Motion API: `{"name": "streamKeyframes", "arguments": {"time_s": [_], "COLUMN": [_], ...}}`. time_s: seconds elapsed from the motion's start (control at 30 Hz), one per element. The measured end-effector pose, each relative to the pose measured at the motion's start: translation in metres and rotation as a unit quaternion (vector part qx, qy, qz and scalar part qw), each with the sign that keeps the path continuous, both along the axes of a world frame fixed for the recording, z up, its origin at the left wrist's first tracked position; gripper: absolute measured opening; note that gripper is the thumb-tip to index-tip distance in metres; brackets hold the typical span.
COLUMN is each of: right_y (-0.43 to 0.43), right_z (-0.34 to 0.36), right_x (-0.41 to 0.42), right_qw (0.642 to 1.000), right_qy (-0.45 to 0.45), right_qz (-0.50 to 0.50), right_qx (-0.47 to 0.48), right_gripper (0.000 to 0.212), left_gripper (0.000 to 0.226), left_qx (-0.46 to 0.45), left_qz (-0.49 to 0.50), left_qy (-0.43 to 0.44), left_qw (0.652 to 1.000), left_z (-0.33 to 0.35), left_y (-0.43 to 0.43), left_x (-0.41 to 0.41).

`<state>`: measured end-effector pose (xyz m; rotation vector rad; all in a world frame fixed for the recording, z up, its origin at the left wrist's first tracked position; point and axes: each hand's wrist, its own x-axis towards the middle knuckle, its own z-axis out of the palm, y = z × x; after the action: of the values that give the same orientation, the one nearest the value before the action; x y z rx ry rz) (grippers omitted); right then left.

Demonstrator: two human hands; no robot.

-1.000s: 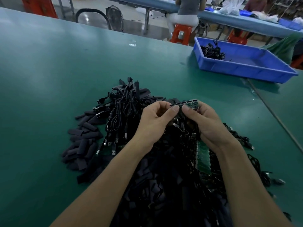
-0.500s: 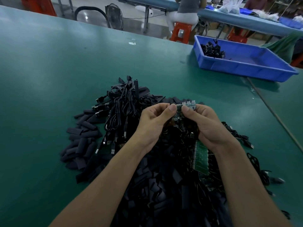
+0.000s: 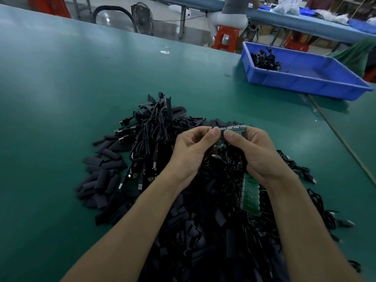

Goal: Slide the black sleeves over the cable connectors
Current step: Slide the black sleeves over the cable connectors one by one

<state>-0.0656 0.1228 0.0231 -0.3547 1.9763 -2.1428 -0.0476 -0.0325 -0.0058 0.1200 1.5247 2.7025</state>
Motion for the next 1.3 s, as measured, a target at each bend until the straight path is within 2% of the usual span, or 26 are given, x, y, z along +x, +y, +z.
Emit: {"name": "streamKeyframes", "arguments": {"time_s": [0.13,0.23,0.33,0.4,0.5,0.57,0.63,0.7,0.8,0.9,0.97,1.03,1.17,1.3], "right_y": [0.000,0.001,0.007,0.013,0.024,0.024,0.016,0.003,-0.020,-0.039,-0.046,-0.047,-0.047,-0.052], "right_z": [0.000,0.003,0.004,0.004,0.003,0.004,0.006,0.014,0.020,0.008,-0.006,-0.014,-0.021,-0.022], "right_x": [0.002,0.000,-0.009,-0.014,-0.015,-0.012,-0.008,-0.005,0.001,0.007,0.011,0.013,0.009,0.014], "right_qw": [0.997,0.994,0.979,0.960,0.903,0.844,0.768,0.727,0.707,0.695,0.682,0.673,0.655,0.672], "right_qy": [-0.047,-0.036,-0.048,-0.051,0.020,0.096,0.171,0.235,0.308,0.273,0.252,0.239,0.222,0.271], "right_qz": [0.006,-0.050,-0.187,-0.275,-0.332,-0.314,-0.281,-0.223,-0.064,0.034,0.030,0.011,0.030,0.032], "right_qx": [-0.068,-0.095,-0.061,0.014,0.272,0.424,0.549,0.605,0.634,0.664,0.686,0.700,0.722,0.688], "right_gripper": [0.022,0.016,0.015,0.013,0.033,0.043,0.042,0.041,0.038,0.024,0.017,0.015,0.040,0.023], "left_gripper": [0.012,0.016,0.020,0.023,0.023,0.024,0.026,0.026,0.032,0.043,0.041,0.028,0.017,0.020], "left_qx": [0.075,-0.022,-0.073,-0.098,-0.170,-0.243,-0.317,-0.407,-0.480,-0.493,-0.488,-0.456,-0.422,-0.409], "left_qz": [-0.040,0.013,0.096,0.150,0.196,0.170,0.116,0.057,-0.032,-0.036,-0.019,-0.001,0.028,0.054], "left_qy": [-0.004,0.037,0.090,0.142,0.199,0.187,0.156,0.138,0.089,0.086,0.109,0.103,0.086,0.092], "left_qw": [0.996,0.999,0.989,0.974,0.945,0.937,0.928,0.901,0.872,0.865,0.866,0.884,0.902,0.906], "left_z": [0.005,0.012,0.027,0.041,0.060,0.066,0.065,0.059,0.044,0.036,0.036,0.036,0.037,0.035], "left_y": [0.006,0.007,-0.002,-0.013,-0.030,-0.040,-0.047,-0.052,-0.058,-0.064,-0.068,-0.071,-0.074,-0.075], "left_x": [0.002,0.005,0.006,0.009,0.013,0.015,0.015,0.015,0.011,0.012,0.014,0.013,0.011,0.009]}}
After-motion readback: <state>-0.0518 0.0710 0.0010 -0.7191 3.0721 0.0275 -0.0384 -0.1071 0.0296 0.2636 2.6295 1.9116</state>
